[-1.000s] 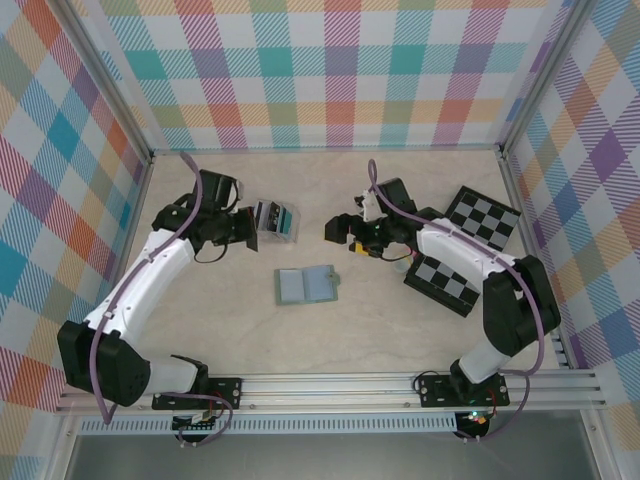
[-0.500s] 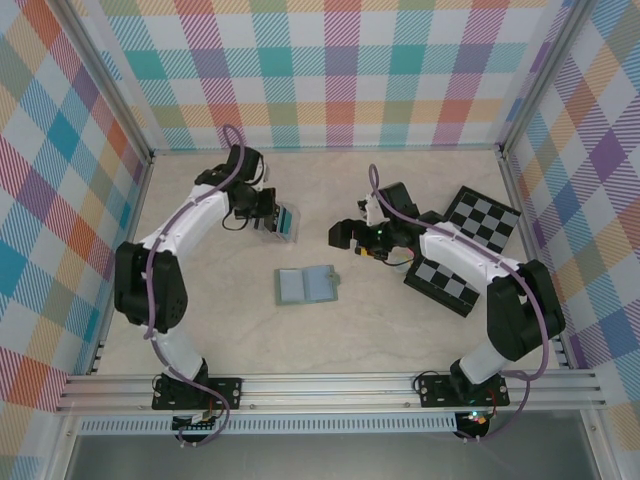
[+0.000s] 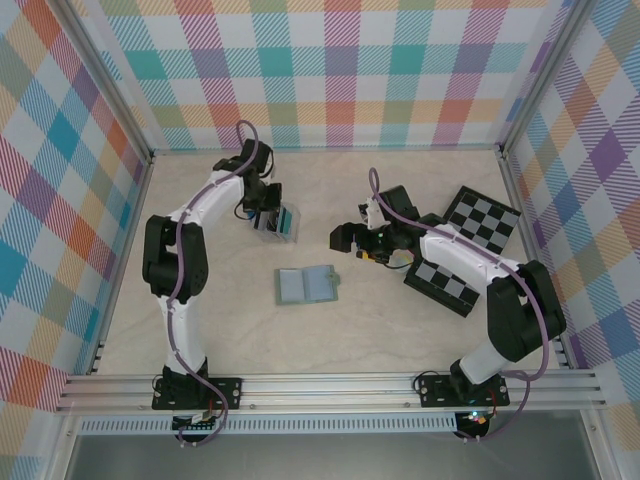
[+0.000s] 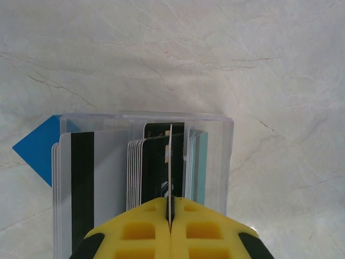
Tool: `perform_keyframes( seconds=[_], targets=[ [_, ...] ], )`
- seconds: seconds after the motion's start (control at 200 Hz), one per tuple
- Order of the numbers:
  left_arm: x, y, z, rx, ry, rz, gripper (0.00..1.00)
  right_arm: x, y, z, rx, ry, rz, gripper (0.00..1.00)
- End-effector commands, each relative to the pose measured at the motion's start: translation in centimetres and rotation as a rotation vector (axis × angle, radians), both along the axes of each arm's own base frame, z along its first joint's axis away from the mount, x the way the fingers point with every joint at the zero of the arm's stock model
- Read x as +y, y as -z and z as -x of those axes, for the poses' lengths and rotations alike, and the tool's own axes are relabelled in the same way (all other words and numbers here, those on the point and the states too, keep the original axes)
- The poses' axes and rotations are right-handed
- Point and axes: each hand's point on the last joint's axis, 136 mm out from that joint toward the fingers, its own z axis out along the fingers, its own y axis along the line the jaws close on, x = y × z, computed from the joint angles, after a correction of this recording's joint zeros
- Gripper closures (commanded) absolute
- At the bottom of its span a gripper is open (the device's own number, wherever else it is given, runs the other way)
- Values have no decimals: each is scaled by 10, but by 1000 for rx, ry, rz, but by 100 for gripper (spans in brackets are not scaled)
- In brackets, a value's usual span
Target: Take the credit cards out of the card holder
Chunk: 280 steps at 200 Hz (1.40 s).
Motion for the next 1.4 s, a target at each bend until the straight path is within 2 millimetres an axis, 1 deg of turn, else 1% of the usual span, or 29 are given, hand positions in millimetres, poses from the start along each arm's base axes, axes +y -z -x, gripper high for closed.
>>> perform_keyframes(
  seconds=[0.0, 0.08, 0.21, 0.31, 0.4, 0.54, 0.695, 0.775, 0.8, 0.895, 0.925, 0.97, 1.055, 1.215, 1.32, 1.395],
  targets=[
    [8, -1, -3, 11, -6, -24, 100, -3, -4, 4, 2, 0, -5, 0],
    [1, 6, -1, 38, 10, 7, 100, -3, -2, 5, 7, 1, 0, 0],
    [-2, 19, 2, 80, 13, 23, 100, -2, 0, 4, 16, 4, -1, 0],
    [-6, 25, 4, 100, 23, 45, 100, -2, 0, 4, 21, 4, -4, 0],
    [-4, 30, 4, 111, 19, 32, 100, -1, 0, 3, 22, 3, -2, 0],
    [3, 30, 3, 105, 1, -10, 100, -2, 1, 4, 30, 4, 1, 0],
    [11, 23, 2, 85, -18, -49, 100, -1, 3, 3, 36, 6, 0, 0],
    [11, 19, 3, 82, -19, -49, 100, 0, 3, 3, 38, 6, -2, 0],
    [11, 16, 3, 78, -21, -41, 99, 0, 3, 3, 39, 4, -2, 0],
    [5, 5, 3, 77, -25, 0, 75, 0, 3, 3, 41, 6, -3, 0],
    [4, 0, 2, 71, -30, 10, 69, 0, 3, 3, 40, 6, -3, 0],
    [3, -7, 2, 63, -39, 19, 64, 0, 3, 3, 41, 6, -3, 0],
    [4, -23, 1, 37, -59, 35, 59, -1, 2, 3, 41, 7, 0, 0],
    [-3, -54, 4, 0, -78, 107, 56, -4, 1, 2, 32, 16, 12, 0],
    [-3, -76, 11, -31, -96, 138, 51, -7, -4, 1, 4, 32, 25, 0],
    [2, -94, 17, -69, -120, 148, 46, -11, -10, -1, -25, 41, 38, 0]
  ],
)
